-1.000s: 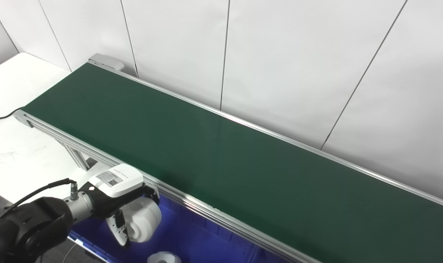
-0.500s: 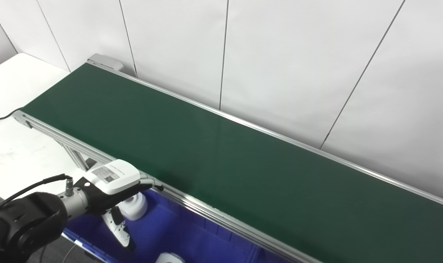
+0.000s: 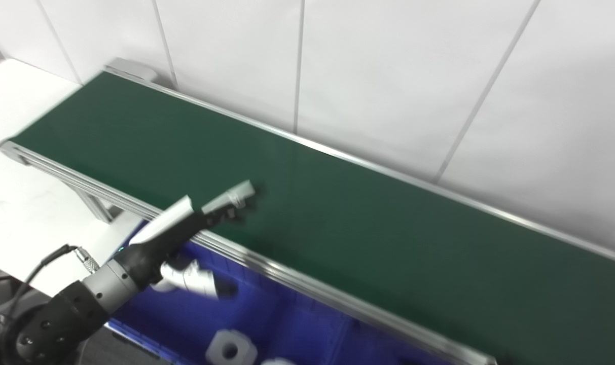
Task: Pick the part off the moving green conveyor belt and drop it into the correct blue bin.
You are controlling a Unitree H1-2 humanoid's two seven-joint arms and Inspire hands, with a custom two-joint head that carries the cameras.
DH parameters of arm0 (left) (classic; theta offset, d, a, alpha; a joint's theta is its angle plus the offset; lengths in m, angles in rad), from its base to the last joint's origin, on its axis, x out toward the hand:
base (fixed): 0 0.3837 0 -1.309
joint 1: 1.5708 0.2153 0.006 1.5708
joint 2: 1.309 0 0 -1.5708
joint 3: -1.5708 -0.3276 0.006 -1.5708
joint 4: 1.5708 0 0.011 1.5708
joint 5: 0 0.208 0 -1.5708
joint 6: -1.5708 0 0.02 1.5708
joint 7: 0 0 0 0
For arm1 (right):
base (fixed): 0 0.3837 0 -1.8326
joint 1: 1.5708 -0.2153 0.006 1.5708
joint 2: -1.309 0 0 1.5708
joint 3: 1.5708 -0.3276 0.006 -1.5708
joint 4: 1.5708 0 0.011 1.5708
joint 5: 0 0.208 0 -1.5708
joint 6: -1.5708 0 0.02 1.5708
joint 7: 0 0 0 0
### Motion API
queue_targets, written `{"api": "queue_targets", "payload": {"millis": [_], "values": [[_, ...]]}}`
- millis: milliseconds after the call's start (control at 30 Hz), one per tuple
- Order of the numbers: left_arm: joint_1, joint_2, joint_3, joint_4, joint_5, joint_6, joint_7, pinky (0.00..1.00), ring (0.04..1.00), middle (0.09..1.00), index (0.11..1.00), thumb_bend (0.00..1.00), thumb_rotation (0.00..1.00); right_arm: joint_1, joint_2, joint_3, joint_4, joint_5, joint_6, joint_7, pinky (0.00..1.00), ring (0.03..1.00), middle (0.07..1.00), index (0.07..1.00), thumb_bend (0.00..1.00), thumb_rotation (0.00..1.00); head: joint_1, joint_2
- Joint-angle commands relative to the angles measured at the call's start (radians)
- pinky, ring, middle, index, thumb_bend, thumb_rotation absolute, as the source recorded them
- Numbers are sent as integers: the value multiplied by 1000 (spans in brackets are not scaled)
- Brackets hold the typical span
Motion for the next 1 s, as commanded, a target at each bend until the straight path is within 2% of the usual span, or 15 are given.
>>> {"api": "queue_targets", "payload": {"millis": [0,33,67,133,167,200,233,267,400,500,600,800,900,967], "values": [[-21,4,-9,-13,-47,23,31,996,1000,1000,1000,957,840,9,35,16,-40,-42,-9,-16,1000,1000,1000,1000,864,1000,-75,22],[-32,-16,-36,3,-42,25,28,996,1000,1000,1000,958,841,13,48,20,-44,-66,-7,-27,1000,1000,1000,1000,867,1000,-144,38],[-39,-28,-56,15,-39,26,27,999,1000,1000,1000,971,848,15,56,22,-47,-83,-6,-34,1000,992,1000,1000,878,1000,-144,38],[-58,-44,-101,59,-11,6,31,1000,1000,1000,1000,983,858,18,79,34,-59,-118,7,-48,1000,973,1000,1000,892,1000,-262,66],[-65,-49,-118,80,5,-7,36,1000,1000,1000,1000,983,859,19,86,39,-65,-128,13,-52,1000,971,1000,1000,893,1000,-262,66],[-70,-51,-128,102,9,-17,39,1000,1000,1000,1000,979,859,21,96,46,-71,-141,21,-59,999,968,1000,1000,897,998,-312,72],[-74,-55,-138,127,5,-23,41,1000,1000,1000,1000,977,852,22,102,50,-77,-151,27,-65,994,964,1000,1000,903,990,-320,73],[-77,-55,-141,148,-8,-25,41,1000,1000,1000,1000,992,844,25,111,56,-82,-164,33,-73,988,956,1000,1000,906,981,-364,76],[-89,-47,-145,175,-52,10,37,1000,1000,1000,1000,1000,845,32,140,73,-88,-213,43,-104,971,942,991,1000,915,970,-440,79],[-104,-40,-138,180,-108,34,30,1000,1000,1000,1000,960,828,36,153,83,-87,-237,43,-123,978,947,994,1000,921,979,-471,75],[-116,-51,-137,208,-125,-17,41,1000,1000,1000,1000,955,826,39,161,93,-81,-244,34,-141,992,952,999,1000,919,979,-509,65],[-135,-81,-176,243,-105,-59,54,1000,1000,1000,1000,950,854,54,161,95,-73,-256,15,-180,1000,958,1000,1000,909,981,-526,55],[-133,-92,-189,240,-100,-64,62,1000,1000,1000,1000,950,876,61,158,96,-72,-263,9,-192,1000,963,1000,1000,899,990,-530,55],[-120,-102,-192,227,-150,-46,61,1000,1000,1000,1000,959,869,64,154,99,-70,-269,1,-196,1000,968,1000,1000,883,996,-531,56]]}}
